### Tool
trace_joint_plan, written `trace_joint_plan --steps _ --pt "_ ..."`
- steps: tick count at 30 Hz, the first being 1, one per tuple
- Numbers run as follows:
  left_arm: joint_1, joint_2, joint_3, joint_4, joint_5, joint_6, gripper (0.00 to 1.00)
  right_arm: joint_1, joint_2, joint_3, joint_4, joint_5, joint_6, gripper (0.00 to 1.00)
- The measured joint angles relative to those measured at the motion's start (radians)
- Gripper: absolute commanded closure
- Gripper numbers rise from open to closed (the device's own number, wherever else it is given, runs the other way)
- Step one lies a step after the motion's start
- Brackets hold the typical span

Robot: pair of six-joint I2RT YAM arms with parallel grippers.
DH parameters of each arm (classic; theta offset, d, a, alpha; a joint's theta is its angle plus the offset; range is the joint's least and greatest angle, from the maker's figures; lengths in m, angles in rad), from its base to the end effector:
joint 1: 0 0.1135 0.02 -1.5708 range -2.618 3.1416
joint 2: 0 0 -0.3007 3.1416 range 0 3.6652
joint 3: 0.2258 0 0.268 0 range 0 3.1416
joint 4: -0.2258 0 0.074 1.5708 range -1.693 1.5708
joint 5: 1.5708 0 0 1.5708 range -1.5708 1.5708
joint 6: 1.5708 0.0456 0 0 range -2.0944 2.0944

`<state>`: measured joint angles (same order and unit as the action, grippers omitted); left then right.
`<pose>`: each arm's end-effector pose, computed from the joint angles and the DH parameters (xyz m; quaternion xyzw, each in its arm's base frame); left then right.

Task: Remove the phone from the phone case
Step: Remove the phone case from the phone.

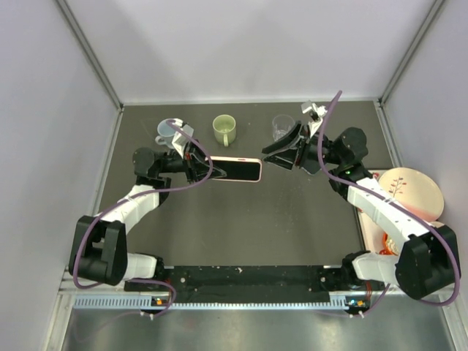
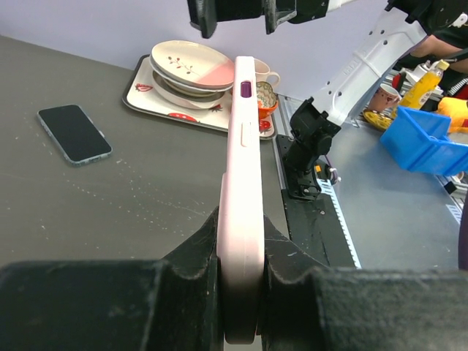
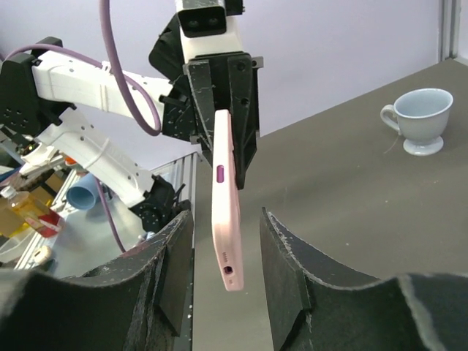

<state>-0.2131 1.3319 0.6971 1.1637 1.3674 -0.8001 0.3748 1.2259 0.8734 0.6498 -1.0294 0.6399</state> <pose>0.2511 -0.1000 0.3411 0.4128 0.5278 -0.6012 0.4354 0.2438 0.1379 0.3912 -0.3239 0.5653 0.5959 0.4695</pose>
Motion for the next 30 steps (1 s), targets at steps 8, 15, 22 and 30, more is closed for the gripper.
trace_joint_plan --steps 8,15,22,30 --pt "0.0 0.0 0.0 -0.074 -0.019 0.053 1.0 0.0 0.003 -0.023 0.016 -0.031 0.007 0.62" --pt "0.0 0.0 0.0 -0.088 -0.022 0.068 1.0 0.0 0.013 -0.023 0.01 -0.042 0.0 0.61" --pt "0.0 -0.002 0.0 -0.088 -0.022 0.068 1.0 0.0 0.014 -0.023 0.005 -0.037 -0.004 0.62" --pt "0.0 -0.002 0.0 -0.087 -0.021 0.067 1.0 0.001 0.031 -0.023 -0.007 -0.033 -0.004 0.63"
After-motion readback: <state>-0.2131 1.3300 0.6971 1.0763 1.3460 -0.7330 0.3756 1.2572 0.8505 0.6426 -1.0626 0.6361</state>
